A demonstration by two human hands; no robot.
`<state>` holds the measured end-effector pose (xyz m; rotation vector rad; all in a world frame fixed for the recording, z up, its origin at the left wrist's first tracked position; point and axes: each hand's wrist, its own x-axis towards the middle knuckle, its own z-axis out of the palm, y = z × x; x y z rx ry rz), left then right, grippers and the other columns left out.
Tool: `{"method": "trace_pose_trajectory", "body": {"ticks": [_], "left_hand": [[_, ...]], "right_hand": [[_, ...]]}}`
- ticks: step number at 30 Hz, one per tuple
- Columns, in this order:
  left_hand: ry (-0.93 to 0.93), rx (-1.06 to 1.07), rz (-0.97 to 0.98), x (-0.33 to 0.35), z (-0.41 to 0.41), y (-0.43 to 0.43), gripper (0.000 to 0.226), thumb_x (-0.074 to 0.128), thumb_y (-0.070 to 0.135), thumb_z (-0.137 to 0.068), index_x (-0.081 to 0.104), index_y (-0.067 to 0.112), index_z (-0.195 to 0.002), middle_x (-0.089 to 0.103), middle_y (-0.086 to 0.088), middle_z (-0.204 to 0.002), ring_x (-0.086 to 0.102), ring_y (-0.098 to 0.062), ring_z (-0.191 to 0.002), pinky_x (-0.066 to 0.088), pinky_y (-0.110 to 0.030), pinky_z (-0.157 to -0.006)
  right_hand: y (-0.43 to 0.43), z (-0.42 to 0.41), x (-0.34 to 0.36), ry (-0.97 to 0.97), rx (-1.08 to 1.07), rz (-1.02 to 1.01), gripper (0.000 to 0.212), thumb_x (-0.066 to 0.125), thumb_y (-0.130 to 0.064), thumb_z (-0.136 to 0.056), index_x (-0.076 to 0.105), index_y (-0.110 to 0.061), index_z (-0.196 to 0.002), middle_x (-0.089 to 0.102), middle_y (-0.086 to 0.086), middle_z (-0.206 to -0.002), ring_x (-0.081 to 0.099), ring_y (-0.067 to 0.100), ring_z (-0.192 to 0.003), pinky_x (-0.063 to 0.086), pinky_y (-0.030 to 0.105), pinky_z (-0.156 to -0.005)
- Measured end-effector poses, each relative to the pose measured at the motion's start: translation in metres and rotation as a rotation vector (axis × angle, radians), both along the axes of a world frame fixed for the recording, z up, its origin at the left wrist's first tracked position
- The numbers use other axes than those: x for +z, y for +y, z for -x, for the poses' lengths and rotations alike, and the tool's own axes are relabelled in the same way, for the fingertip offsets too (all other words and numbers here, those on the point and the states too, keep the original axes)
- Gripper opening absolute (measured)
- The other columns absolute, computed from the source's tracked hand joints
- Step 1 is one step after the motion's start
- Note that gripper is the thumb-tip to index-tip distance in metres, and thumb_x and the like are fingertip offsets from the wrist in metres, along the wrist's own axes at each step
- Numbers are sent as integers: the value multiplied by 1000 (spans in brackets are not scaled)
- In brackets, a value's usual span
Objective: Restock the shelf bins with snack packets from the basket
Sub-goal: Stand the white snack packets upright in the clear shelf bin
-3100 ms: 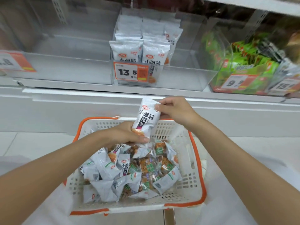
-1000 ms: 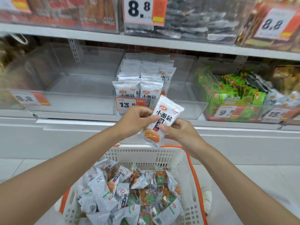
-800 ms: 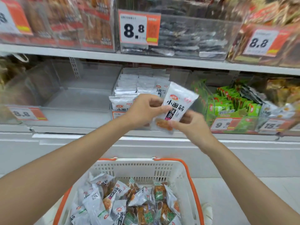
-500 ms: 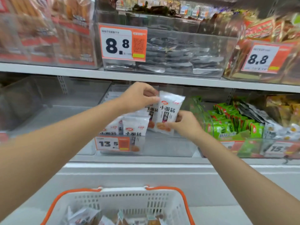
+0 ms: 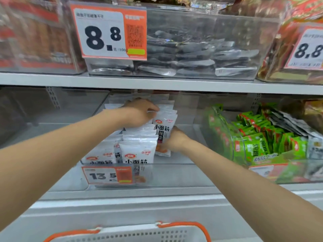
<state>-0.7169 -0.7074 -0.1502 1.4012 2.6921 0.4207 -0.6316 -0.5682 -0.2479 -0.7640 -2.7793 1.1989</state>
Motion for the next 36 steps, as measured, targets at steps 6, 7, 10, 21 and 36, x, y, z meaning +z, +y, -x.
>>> {"method": "trace_pose_trajectory", "body": {"ticks": [6, 7, 10, 21, 36], "left_hand": [[26, -30, 4, -3, -3, -8, 43, 40, 37, -102, 42, 32, -145, 32, 4, -157, 24, -21, -146, 18, -45, -119], [41, -34, 21, -4, -3, -8, 44, 39, 39, -102, 40, 33, -146, 31, 4, -157, 22, -21, -147, 17, -44, -120], [40, -30, 38, -5, -3, -10, 45, 38, 40, -103, 37, 35, -147, 28, 5, -158, 19, -21, -148, 16, -42, -120], [9, -28, 21, -3, -7, -11, 45, 37, 40, -103, 37, 33, -148, 29, 6, -158, 19, -20, -148, 16, -42, -120], [274, -26, -347, 12, -92, -58, 18, 54, 30, -96, 67, 21, -104, 65, 3, -104, 53, -22, -106, 42, -40, -93]], "right_hand": [[-11, -15, 24, 16, -58, 31, 55, 87, -16, -64, 65, -9, -114, 70, 7, -113, 65, 24, -107, 51, 39, -98], [-12, -15, 25, 11, -62, 45, 52, 85, -12, -67, 64, -8, -115, 69, 8, -114, 64, 25, -109, 51, 39, -99], [-13, -16, 24, -5, -81, 55, 49, 82, -8, -71, 63, -5, -115, 68, 9, -115, 63, 25, -110, 50, 37, -99], [-9, -14, 18, -32, -147, 47, 20, 70, -8, -81, 64, 2, -98, 69, 13, -102, 66, 29, -99, 54, 32, -84], [-65, -111, 63, 584, -202, -339, 17, 61, -6, -81, 70, -13, -95, 65, 1, -88, 57, 15, -82, 48, 33, -79]]}}
